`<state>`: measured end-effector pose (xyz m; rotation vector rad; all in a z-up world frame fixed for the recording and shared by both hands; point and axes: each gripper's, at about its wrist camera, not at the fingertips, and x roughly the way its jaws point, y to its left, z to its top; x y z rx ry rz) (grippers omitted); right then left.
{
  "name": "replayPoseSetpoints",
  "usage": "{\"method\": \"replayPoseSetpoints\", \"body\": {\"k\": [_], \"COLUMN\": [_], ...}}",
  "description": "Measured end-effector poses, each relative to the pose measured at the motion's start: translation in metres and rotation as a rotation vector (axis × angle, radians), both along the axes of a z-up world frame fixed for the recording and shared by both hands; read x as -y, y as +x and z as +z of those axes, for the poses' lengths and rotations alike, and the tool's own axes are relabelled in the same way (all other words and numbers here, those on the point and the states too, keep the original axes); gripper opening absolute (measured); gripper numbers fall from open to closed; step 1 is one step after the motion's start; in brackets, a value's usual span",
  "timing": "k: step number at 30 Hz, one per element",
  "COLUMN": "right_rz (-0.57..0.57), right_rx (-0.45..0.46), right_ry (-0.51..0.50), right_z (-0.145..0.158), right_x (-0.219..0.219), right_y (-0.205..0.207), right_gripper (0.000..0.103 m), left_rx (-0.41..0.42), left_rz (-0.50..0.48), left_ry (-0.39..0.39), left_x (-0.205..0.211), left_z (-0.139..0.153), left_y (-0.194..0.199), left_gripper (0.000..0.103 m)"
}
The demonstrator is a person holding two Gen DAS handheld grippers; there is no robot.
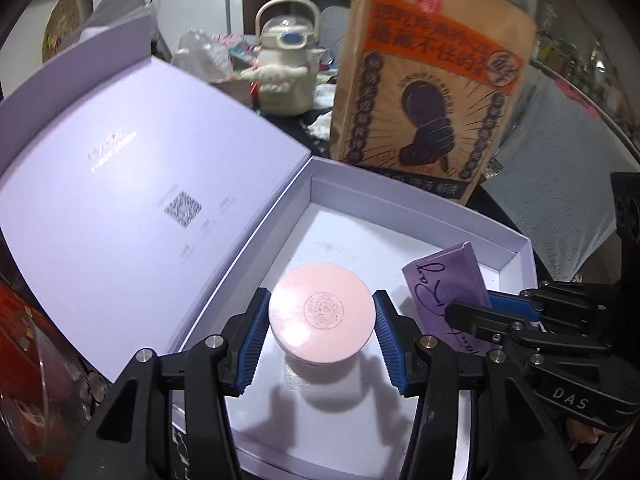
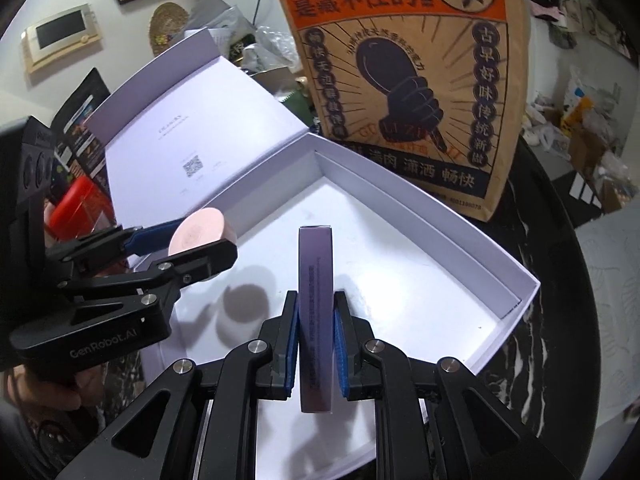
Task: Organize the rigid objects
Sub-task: 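Lower and release the compact and lipstick box inside the lavender box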
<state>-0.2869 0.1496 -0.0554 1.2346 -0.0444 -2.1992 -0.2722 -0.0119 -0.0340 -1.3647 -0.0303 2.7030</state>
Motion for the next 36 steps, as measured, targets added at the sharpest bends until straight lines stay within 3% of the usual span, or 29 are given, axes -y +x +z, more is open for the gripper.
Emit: {"method": "replayPoseSetpoints", "body": {"k": [2, 4, 8, 9, 17, 21, 26, 36], "right_rz": [-0.002, -0.007, -0.052, -0.057, -0.061, -0.051, -0.053, -0.065], "right_rx": [-0.005, -0.023, -0.071, -0.081, -0.112, -0.131, -0.159, -0.23], "right_ry": [0.01, 0.023, 0.022, 0.03, 0.063, 0.057, 0.071, 0.112], "right_z": [0.0, 0.0, 0.006, 0.008, 0.015, 0.022, 0.03, 0.055], "right_x": [0.0, 0.0, -0.007, -0.007, -0.01, -0.011, -0.012, -0.021], "right_y": [0.0, 0.001, 0.004, 0.004, 0.007, 0.012, 0.019, 0.039], "right_gripper": [0.017, 0.031, 0.035, 0.035, 0.035, 0.042, 0.042, 0.044], "left_rx": [0.008, 0.002, -0.014, -0.02, -0.026, -0.046, -0.06, -0.151], "left_rz": [0.003, 0.004, 0.03, 0.034, 0.051, 0.044, 0.049, 0.052], "left_ry": [0.01, 0.008, -0.021, -0.021, -0.017, -0.027, -0.041, -0.066], "left_x": [0.002, 0.002, 0.004, 0.004, 0.009, 0.008, 0.007, 0.002], "left_z": [-0.003, -0.003, -0.001, 0.0, 0.004, 0.012, 0.021, 0.05], "left_y": [0.0, 0.001, 0.003, 0.004, 0.008, 0.012, 0.018, 0.042], "left_gripper": [0.051, 0.053, 0.086, 0.087, 0.087, 0.087, 0.088, 0.089]}}
